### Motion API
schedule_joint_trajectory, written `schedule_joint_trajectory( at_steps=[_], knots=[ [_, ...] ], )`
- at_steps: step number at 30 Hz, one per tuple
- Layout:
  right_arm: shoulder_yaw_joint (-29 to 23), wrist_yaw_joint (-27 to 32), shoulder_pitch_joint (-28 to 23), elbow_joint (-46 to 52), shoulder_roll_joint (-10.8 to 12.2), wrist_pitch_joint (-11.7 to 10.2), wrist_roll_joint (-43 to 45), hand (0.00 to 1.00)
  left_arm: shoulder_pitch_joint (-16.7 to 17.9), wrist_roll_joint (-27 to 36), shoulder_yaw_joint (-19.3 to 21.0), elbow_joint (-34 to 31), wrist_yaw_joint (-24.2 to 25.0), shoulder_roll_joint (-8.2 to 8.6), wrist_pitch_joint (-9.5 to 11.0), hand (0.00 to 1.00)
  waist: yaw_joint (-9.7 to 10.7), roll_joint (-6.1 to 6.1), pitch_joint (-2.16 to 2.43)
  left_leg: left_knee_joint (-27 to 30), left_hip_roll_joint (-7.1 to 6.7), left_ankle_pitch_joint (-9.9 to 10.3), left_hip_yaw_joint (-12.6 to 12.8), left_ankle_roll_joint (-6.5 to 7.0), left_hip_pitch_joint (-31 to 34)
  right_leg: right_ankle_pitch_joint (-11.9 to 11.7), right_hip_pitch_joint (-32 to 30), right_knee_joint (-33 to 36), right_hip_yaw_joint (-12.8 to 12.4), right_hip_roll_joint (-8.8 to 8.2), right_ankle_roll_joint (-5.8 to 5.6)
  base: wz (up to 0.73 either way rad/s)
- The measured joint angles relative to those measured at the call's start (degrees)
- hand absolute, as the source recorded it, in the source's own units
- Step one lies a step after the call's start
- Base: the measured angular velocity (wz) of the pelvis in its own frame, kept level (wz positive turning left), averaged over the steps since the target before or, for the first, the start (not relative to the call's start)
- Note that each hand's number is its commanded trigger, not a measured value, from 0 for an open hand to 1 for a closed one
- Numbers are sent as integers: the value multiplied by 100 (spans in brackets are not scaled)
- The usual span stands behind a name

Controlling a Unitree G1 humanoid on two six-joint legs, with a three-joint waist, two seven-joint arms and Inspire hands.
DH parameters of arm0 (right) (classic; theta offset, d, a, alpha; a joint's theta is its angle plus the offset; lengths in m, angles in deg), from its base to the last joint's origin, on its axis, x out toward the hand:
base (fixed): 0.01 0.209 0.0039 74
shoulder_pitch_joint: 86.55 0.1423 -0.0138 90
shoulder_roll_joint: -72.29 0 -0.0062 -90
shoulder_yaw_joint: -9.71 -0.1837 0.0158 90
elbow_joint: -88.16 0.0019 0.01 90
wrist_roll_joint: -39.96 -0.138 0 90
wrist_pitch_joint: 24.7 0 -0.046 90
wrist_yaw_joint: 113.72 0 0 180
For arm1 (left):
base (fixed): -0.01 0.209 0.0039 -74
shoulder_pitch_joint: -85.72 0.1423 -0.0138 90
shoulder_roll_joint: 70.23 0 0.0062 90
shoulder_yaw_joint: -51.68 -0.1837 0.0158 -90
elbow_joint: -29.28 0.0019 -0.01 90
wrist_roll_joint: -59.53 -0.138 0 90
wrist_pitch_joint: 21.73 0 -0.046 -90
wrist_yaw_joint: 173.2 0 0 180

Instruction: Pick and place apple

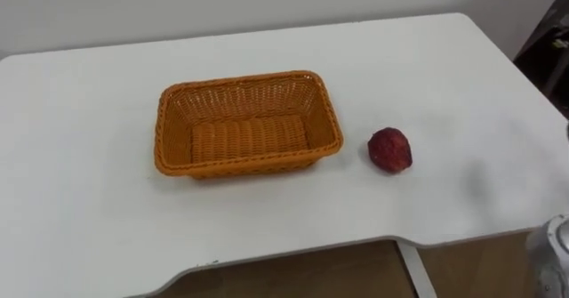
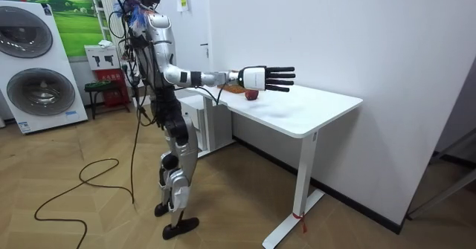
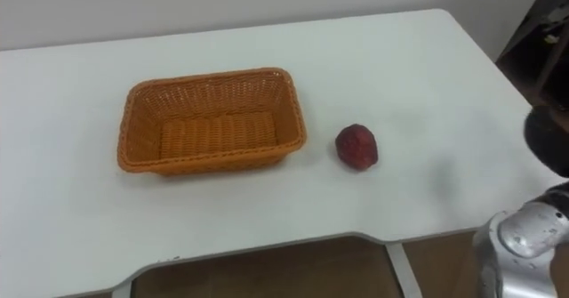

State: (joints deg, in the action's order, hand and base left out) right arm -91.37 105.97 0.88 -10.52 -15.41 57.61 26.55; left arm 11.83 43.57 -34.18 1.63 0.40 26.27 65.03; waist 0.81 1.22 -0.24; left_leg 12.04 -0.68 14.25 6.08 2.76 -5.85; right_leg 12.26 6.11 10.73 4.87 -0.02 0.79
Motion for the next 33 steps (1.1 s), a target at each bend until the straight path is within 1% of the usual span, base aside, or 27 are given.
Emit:
schedule_joint_trajectory(
  at_steps=[1, 2, 3, 4, 5, 7, 9, 12, 15, 21, 28, 33],
  knots=[
    [91, -133, -19, -13, -2, 3, 1, 0, 3, -1, 2, 0, 16, -7, 1, 0, -17, 9, -5, 0, 1, 0, -1, 0, -7, 0, 6, 1, -2, 1, 0, 0],
    [239, -436, -38, -80, -2, 5, 2, 0, -4, -3, 3, 0, 56, -19, 8, 0, -33, 10, -26, 0, 3, 0, -1, 0, -40, 0, 38, -1, -2, 2, 0, 0],
    [341, -701, -49, -193, -2, 15, 2, 0, -7, -2, 13, 0, 76, -21, 24, 0, -51, 46, -53, -3, 2, 0, -4, 0, -68, 0, 69, -9, 2, 1, 0, 0],
    [372, -823, -76, -232, -3, 26, 2, 0, -10, 3, 13, -2, 88, -22, 42, 0, -71, 50, -57, -7, 2, 0, -3, -1, -79, 0, 81, -11, 2, -1, 0, 0],
    [425, -1006, -120, -297, -3, 27, 2, 0, -8, 6, 13, -5, 99, -23, 85, 0, -121, 68, -54, -19, 0, 0, -3, -1, -83, 1, 82, -10, 2, -3, -1, 0],
    [529, -1225, -131, -369, -4, 28, 2, 0, 10, 6, 14, -6, 121, -26, 90, 0, -148, 101, -54, -21, -2, 0, -3, 0, -74, 0, 85, -8, 5, -6, -1, 0],
    [564, -1467, -131, -406, -4, 28, 3, 0, 38, 6, 14, -6, 195, -31, 90, 0, -168, 130, -36, -21, -4, 0, -4, 0, -75, 0, 114, -9, 18, -9, -1, 0],
    [565, -1611, -130, -406, -6, 28, 15, 0, 34, 6, 16, -8, 232, -41, 91, 0, -202, 149, -17, -21, -2, 0, -7, 0, -73, 0, 130, -12, 34, -7, -2, 0],
    [585, -1754, -131, -406, -9, 28, 128, 0, 24, 2, 21, -23, 294, -46, 94, 0, -224, 134, -1, -21, -2, 0, -11, 0, -72, 0, 146, -13, 63, -12, -2, 0],
    [637, -1998, -131, -411, -10, 28, 518, 0, -24, 1, 23, -25, 363, -74, 95, 0, -237, 126, 5, -1, -3, 0, -14, 0, -79, -1, 164, -12, 64, -14, -2, 0],
    [653, -2111, -130, -413, -10, 28, 423, 0, -39, 4, 14, -57, 424, -74, 107, 0, -222, 107, -3, 72, -3, 0, -56, 0, -73, -3, 194, -9, 123, -24, 2, 4],
    [653, -2167, -130, -401, -15, 27, 109, 0, -36, 3, 14, -45, 371, -73, 122, 0, -209, 64, 12, 71, -8, 1, -133, -1, -75, -4, 231, 0, 177, -52, 2, 7]
  ],
)
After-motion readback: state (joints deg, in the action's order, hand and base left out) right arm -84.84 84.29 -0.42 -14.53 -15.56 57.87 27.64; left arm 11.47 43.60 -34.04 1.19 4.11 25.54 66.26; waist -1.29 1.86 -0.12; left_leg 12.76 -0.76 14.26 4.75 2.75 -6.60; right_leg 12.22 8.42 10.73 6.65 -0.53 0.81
